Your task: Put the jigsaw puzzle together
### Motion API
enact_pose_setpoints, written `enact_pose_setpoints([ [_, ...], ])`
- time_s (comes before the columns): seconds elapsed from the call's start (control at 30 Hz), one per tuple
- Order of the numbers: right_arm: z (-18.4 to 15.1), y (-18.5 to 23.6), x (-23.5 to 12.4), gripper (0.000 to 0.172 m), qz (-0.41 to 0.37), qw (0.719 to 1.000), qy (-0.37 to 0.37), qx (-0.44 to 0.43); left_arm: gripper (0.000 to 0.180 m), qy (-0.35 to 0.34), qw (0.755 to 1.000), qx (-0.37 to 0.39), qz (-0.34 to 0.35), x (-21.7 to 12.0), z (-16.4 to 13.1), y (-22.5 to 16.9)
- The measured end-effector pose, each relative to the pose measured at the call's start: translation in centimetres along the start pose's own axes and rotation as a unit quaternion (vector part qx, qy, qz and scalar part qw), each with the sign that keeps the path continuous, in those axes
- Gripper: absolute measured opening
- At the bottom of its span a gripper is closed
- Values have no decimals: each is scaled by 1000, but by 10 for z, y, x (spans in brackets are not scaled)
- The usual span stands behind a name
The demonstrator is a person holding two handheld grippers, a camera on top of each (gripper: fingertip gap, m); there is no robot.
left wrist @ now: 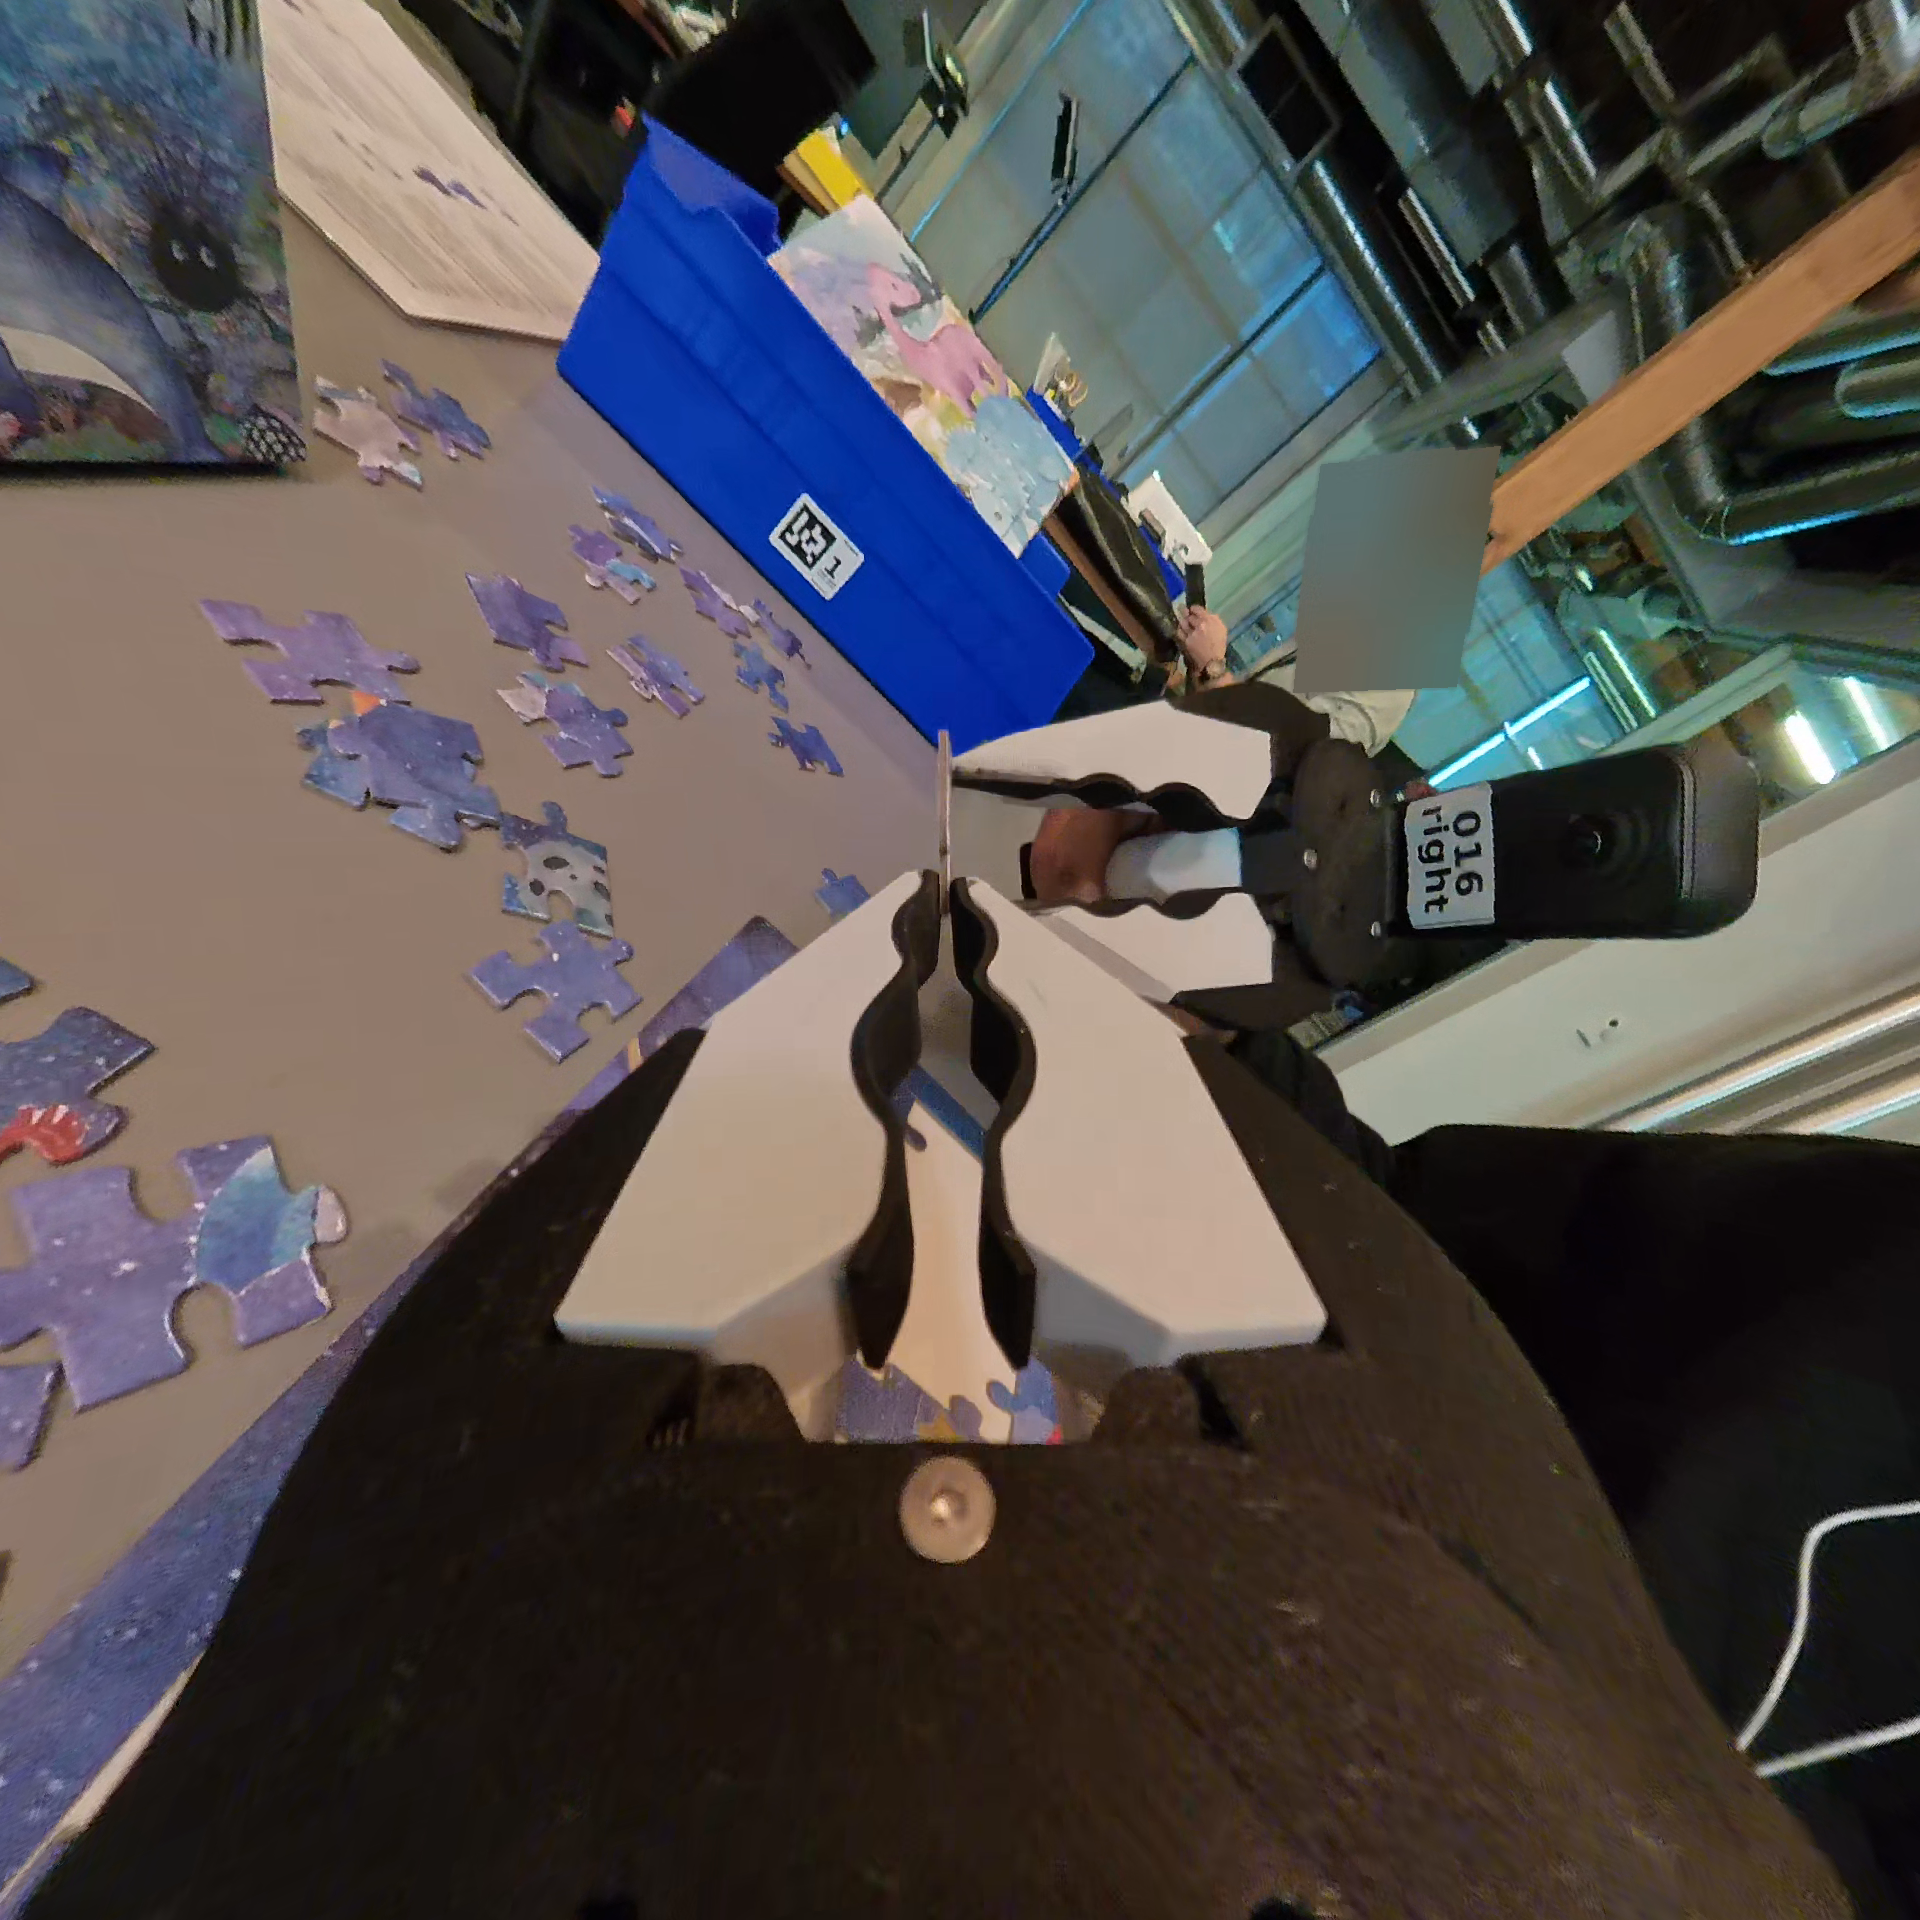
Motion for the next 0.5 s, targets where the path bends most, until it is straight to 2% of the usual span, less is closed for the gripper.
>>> enact_pose_setpoints([
  [0.23,-5,5,-5,12,30,999,-4,-24,0,51,999,7,3,6,-10,1],
  [0.5,-8,11,-4,0,45,998,6,-41,0,70,998,9,2,9,-15,1],
])
Point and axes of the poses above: each gripper's, where its closed fingertips meet, x out along the fingers, z out of its top, y = z × x across the jaws, the point moved 4 cm from there along -x, back along the fingers, and after that the axes turned 9 degrees about y, right-handed, at the moved point
